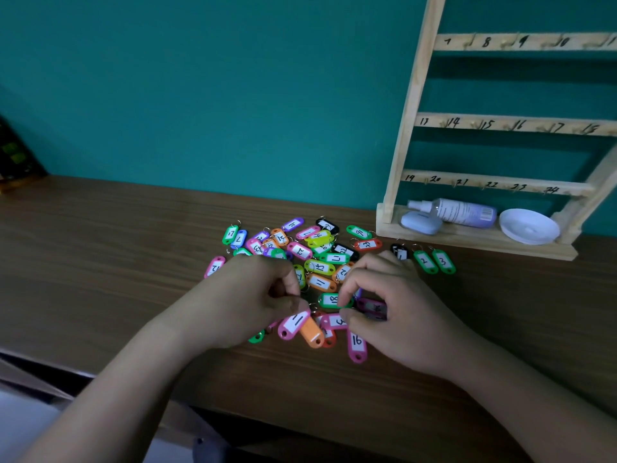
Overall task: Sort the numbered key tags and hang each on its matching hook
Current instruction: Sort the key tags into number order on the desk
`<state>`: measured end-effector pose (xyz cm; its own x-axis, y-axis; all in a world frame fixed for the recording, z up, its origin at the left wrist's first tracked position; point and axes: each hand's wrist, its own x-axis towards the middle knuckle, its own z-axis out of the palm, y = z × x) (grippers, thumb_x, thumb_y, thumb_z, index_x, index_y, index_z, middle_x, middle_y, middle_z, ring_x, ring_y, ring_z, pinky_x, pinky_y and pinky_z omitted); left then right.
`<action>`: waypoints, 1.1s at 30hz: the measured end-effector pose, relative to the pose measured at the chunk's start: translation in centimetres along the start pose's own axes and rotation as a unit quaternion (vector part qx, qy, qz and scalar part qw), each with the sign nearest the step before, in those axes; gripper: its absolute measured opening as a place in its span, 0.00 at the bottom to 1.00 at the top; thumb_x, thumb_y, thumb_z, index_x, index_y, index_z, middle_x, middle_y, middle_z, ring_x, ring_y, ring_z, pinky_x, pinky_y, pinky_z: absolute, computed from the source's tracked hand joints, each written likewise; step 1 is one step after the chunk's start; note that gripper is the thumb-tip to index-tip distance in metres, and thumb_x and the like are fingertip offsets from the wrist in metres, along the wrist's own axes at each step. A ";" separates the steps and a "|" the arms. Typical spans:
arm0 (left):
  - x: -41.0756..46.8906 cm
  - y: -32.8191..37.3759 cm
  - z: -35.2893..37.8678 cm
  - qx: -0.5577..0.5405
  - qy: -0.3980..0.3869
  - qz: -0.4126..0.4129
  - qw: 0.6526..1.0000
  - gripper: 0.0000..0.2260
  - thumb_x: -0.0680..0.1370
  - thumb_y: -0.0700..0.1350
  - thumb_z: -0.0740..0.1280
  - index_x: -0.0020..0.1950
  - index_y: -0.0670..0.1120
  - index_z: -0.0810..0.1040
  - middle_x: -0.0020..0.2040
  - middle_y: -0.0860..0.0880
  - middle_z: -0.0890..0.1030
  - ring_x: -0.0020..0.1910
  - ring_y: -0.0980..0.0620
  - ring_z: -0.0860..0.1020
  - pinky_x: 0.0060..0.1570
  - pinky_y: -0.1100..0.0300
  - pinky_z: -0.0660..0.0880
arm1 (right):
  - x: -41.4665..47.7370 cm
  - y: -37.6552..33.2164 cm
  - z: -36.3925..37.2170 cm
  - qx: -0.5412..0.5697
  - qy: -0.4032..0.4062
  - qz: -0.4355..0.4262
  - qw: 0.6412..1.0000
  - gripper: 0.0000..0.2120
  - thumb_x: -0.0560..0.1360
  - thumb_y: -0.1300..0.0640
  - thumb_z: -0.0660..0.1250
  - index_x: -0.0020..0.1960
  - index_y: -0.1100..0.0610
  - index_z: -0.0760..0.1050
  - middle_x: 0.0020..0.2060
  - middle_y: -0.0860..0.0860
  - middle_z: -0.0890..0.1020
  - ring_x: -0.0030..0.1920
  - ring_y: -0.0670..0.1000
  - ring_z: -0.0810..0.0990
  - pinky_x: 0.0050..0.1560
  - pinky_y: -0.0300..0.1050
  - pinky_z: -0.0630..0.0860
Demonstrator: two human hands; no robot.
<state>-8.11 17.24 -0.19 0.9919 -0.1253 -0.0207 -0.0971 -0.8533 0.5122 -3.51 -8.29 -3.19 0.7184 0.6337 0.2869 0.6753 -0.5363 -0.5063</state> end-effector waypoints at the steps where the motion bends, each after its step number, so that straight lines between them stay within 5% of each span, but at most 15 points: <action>1: 0.0 0.0 -0.1 -0.002 0.000 0.000 1.000 0.07 0.78 0.54 0.76 0.44 0.55 0.81 0.38 0.58 0.84 0.40 0.60 0.82 0.37 0.68 0.73 | 0.0 0.0 0.0 0.000 0.002 -0.001 1.000 0.05 0.76 0.50 0.76 0.47 0.43 0.80 0.50 0.36 0.77 0.62 0.41 0.72 0.63 0.44 0.64; 8: 0.0 -0.1 -0.2 -0.028 -0.017 0.005 0.999 0.05 0.79 0.48 0.75 0.52 0.57 0.82 0.45 0.57 0.85 0.45 0.59 0.83 0.49 0.57 0.79 | 0.0 0.1 0.1 -0.003 0.005 0.003 1.000 0.05 0.77 0.48 0.76 0.48 0.42 0.80 0.50 0.35 0.76 0.62 0.40 0.72 0.64 0.42 0.64; 12: -0.3 -0.3 -0.5 -0.010 -0.029 0.020 0.999 0.10 0.78 0.45 0.76 0.54 0.59 0.82 0.46 0.61 0.84 0.48 0.62 0.81 0.51 0.62 0.77 | 0.0 0.2 0.3 -0.012 0.006 -0.001 1.000 0.05 0.76 0.46 0.75 0.49 0.41 0.80 0.50 0.34 0.75 0.61 0.40 0.71 0.63 0.46 0.65; 17: -0.2 -0.3 -0.4 0.020 -0.003 0.050 0.999 0.12 0.77 0.42 0.76 0.55 0.58 0.81 0.48 0.60 0.81 0.51 0.62 0.78 0.47 0.73 0.71 | 0.0 0.2 0.8 -0.014 0.015 -0.009 1.000 0.10 0.76 0.39 0.74 0.54 0.41 0.81 0.52 0.36 0.75 0.61 0.41 0.71 0.64 0.43 0.63; 25: 0.4 -0.1 0.3 0.061 0.022 0.023 0.998 0.04 0.79 0.56 0.73 0.51 0.59 0.82 0.42 0.62 0.82 0.46 0.68 0.78 0.38 0.72 0.70 | 0.5 -0.4 1.6 -0.062 0.056 -0.023 0.996 0.10 0.76 0.39 0.73 0.49 0.44 0.80 0.49 0.38 0.75 0.56 0.45 0.72 0.59 0.52 0.67; 33: 0.8 0.3 1.0 0.053 0.025 0.010 0.998 0.02 0.77 0.51 0.74 0.47 0.57 0.83 0.40 0.60 0.83 0.44 0.65 0.79 0.38 0.70 0.71 | 1.5 -1.7 3.1 -0.102 0.061 -0.007 0.993 0.09 0.74 0.41 0.73 0.44 0.45 0.78 0.47 0.40 0.73 0.54 0.46 0.70 0.54 0.49 0.63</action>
<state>-7.46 16.36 -0.86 0.9922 -0.1199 0.0340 -0.1231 -0.8996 0.4190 -4.10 -4.67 -4.42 0.7145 0.5774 0.3950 0.6970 -0.6365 -0.3304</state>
